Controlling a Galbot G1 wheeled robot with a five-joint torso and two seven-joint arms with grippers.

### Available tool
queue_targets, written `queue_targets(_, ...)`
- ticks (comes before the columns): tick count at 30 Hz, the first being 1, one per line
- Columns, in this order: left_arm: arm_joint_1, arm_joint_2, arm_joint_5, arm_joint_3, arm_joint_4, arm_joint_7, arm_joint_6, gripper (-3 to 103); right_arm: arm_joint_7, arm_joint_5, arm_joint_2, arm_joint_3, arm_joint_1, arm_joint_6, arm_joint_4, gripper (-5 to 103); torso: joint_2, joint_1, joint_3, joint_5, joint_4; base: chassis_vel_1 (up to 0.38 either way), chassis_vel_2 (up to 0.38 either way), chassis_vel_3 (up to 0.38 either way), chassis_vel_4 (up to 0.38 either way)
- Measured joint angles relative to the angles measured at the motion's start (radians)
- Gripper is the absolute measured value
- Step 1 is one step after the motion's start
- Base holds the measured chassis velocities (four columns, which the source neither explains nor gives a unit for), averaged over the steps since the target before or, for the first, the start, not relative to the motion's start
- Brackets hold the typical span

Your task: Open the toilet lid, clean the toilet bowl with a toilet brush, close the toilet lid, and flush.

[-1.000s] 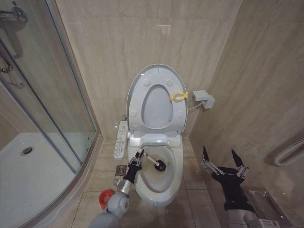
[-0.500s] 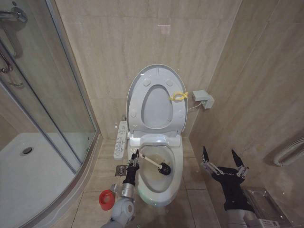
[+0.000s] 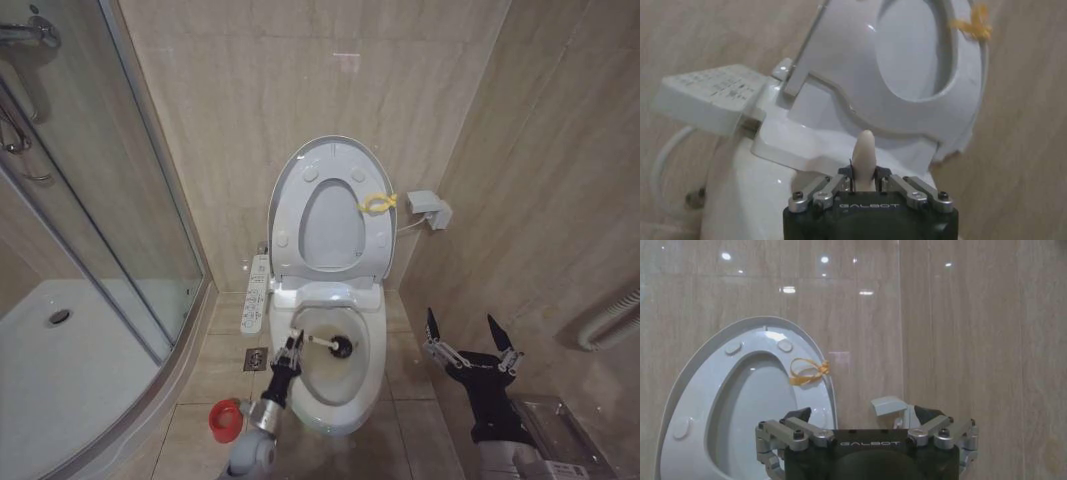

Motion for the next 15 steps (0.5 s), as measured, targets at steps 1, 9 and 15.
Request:
queue_targets(1,0.002,-0.005,-0.056,0.005,-0.015,0.002,0.007,20,0.000,0.000,0.000,0.000,0.000,0.000,0.000,100,0.000,0.000,0.000,0.0000,-0.0005,0.000,0.000,0.000,0.000)
queue_targets(9,-0.024,-0.038,-0.261,0.026,-0.058,0.000,0.028,20,0.000,0.000,0.000,0.000,0.000,0.000,0.000,100,0.000,0.000,0.000,-0.0002,-0.0009,0.000,0.000,0.000,0.000)
queue_targets(15,-0.012,-0.018,-0.325,0.024,-0.100,0.005,0.050,20,0.000,0.000,0.000,0.000,0.000,0.000,0.000,100,0.000,0.000,0.000,-0.0002,-0.0006,0.000,0.000,0.000,0.000)
